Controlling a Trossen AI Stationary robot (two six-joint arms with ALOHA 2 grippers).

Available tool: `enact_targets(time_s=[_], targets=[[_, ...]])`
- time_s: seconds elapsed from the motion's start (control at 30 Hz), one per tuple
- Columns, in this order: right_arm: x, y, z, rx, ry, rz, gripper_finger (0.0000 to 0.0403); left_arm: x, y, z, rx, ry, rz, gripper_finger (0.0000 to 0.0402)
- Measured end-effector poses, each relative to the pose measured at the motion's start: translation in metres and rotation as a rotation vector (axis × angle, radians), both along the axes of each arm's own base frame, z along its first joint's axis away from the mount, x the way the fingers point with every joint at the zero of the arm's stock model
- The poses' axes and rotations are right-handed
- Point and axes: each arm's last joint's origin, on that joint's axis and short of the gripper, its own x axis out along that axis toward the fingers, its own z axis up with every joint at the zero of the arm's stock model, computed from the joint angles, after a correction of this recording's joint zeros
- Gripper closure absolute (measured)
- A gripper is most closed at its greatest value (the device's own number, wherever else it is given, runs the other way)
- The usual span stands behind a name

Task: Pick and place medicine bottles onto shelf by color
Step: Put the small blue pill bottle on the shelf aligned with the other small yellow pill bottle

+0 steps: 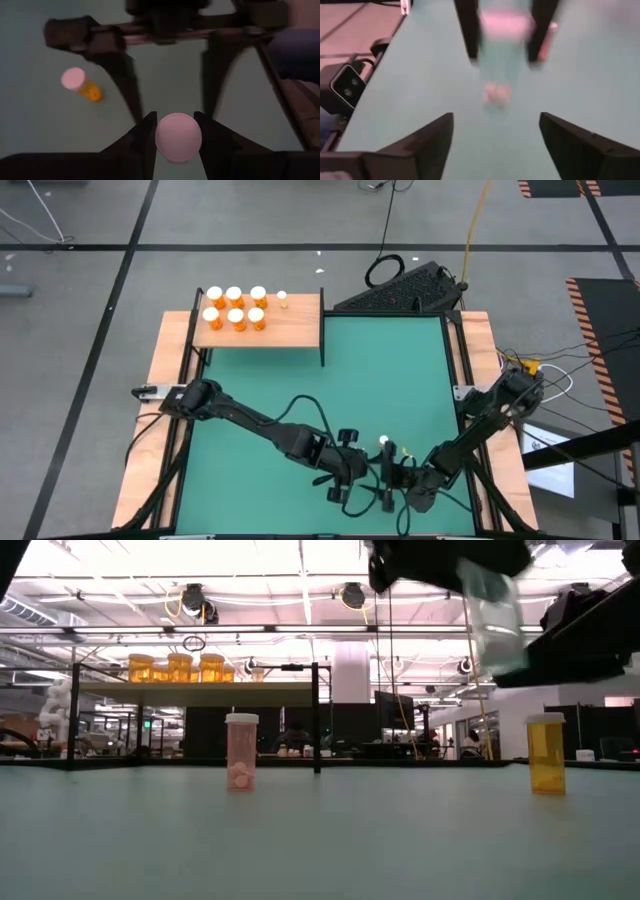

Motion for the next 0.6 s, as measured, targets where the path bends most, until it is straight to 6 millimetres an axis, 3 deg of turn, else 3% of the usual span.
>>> enact_targets(time_s=[0.23,0.6], targets=[[-0.015,-0.016,0.026,-0.015,0.073,-0.043,0.0059,-0.024,0.014,0.051,0.035,-0.034,0.015,0.0281],[-0.03,-0.042,0.058,-0.102,0.101,-0.07,0.0054,-0.08,0.067,0.129,0.23,-0.065,0.241,0.0281]])
